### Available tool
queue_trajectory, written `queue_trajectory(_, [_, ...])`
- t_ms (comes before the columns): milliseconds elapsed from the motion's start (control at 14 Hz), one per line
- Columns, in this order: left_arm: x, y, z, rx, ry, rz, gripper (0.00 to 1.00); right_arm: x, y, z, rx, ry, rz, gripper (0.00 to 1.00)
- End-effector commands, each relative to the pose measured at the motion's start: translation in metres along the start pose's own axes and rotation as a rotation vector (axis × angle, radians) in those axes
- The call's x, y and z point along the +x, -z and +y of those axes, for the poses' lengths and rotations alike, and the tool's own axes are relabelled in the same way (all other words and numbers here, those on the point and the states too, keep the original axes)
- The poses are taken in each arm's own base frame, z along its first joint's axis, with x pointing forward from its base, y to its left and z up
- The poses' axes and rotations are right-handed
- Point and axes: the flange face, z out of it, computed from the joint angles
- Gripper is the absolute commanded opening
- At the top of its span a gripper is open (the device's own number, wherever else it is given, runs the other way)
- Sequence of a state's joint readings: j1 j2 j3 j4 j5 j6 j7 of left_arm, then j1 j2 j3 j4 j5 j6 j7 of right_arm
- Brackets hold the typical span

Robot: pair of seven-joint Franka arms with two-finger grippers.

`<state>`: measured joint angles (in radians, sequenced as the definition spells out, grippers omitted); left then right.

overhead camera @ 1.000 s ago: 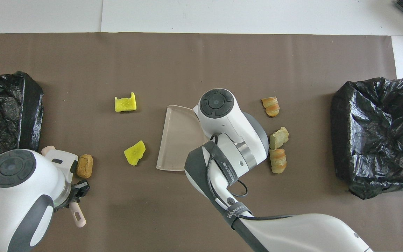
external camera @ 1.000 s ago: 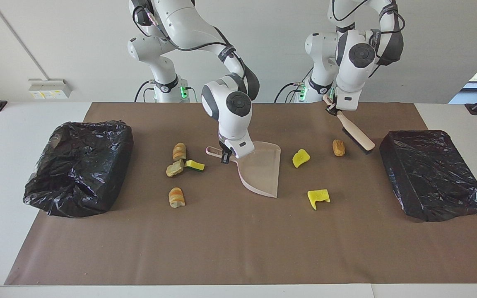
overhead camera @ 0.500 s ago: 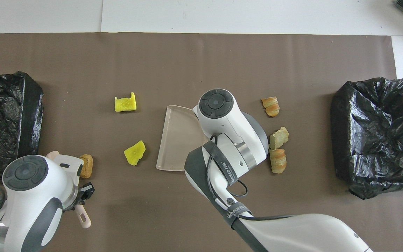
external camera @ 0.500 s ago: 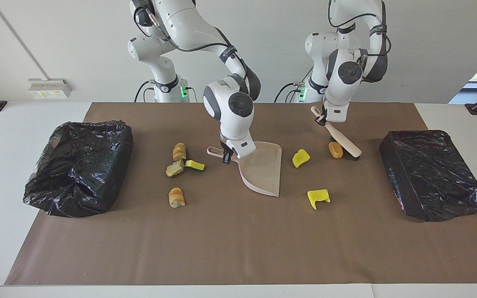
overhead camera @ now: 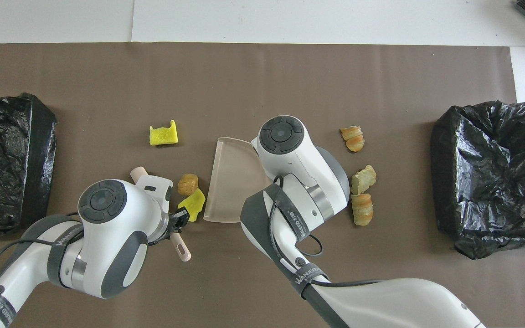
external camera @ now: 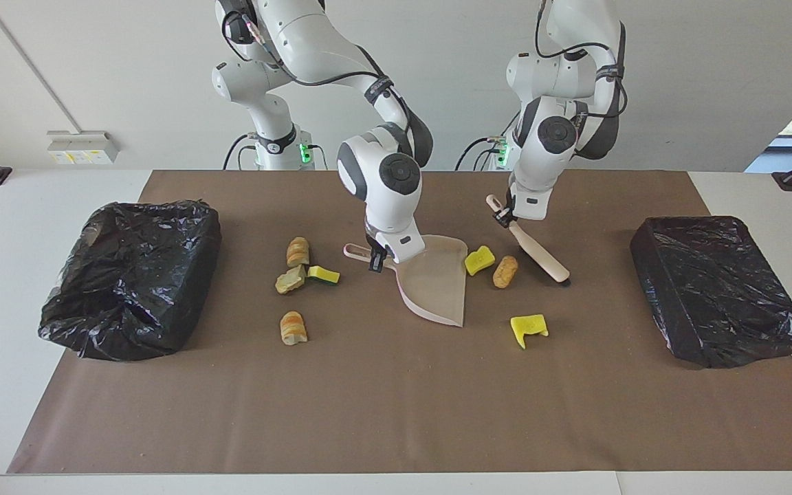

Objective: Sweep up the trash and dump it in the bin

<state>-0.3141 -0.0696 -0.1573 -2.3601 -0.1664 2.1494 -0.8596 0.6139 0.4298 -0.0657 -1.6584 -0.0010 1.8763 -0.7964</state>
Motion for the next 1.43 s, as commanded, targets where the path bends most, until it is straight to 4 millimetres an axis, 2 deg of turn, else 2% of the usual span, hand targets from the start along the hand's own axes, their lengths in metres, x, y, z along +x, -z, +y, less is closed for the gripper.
queue_trajectory(0, [-0.023,-0.002,0.027,-0.058,-0.094,-0.028,0.0,-0.001,-0.004,-0.002,0.008,-0.018,-0.02,0.0])
queue_trajectory(286, [-0.057,0.005,0.057,-0.087,-0.219,-0.022,0.0,-0.004,-0.002,-0.002,0.016,-0.019,-0.029,0.0])
queue_trajectory(357, [-0.06,0.007,0.067,-0.094,-0.245,-0.017,0.0,-0.005,-0.002,-0.002,0.018,-0.021,-0.032,0.0])
queue_trajectory(500, [-0.058,0.021,0.087,-0.124,-0.319,-0.003,0.0,-0.005,0.0,-0.002,0.015,-0.022,-0.029,0.0])
queue_trajectory(643, [-0.047,0.039,0.114,-0.159,-0.326,0.0,0.0,-0.006,0.0,-0.002,0.017,-0.022,-0.031,0.0])
queue_trajectory(786, [-0.035,0.057,0.126,-0.173,-0.326,-0.003,0.0,-0.009,0.0,-0.003,0.027,-0.021,-0.044,0.0])
queue_trajectory(857, [-0.03,0.062,0.127,-0.172,-0.328,-0.004,0.0,-0.01,-0.001,-0.002,0.028,-0.021,-0.046,0.0])
queue_trajectory(1000, [-0.007,0.069,0.116,-0.172,-0.301,0.013,0.0,-0.011,0.0,-0.002,0.032,-0.023,-0.051,0.0])
queue_trajectory(1214, [0.044,0.086,0.083,-0.115,-0.303,0.052,0.0,-0.013,0.001,-0.001,0.034,-0.02,-0.053,0.0])
queue_trajectory(1357, [0.07,0.103,0.069,-0.033,-0.406,0.063,0.0,-0.014,0.0,-0.001,0.04,-0.02,-0.058,0.0])
